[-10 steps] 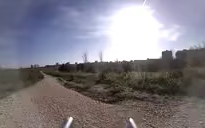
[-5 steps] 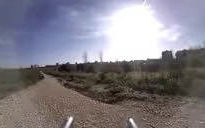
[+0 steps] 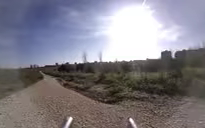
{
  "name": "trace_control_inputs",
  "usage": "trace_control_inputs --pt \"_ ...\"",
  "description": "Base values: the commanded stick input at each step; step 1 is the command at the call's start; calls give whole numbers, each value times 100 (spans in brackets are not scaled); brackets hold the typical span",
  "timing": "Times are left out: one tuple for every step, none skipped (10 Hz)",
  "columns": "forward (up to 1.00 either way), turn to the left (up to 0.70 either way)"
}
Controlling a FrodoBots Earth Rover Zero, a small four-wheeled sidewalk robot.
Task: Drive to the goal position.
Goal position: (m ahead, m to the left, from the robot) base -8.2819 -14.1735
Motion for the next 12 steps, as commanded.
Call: trace_control_inputs --pt "0 -50" --pt "0 -50" --pt "0 -50" --pt "0 -50" --pt "0 -50" --pt "0 -50" --pt "0 -50" --pt "0 -50" --pt "0 -50" --pt "0 -50" --pt "0 -50" --pt "0 -50"
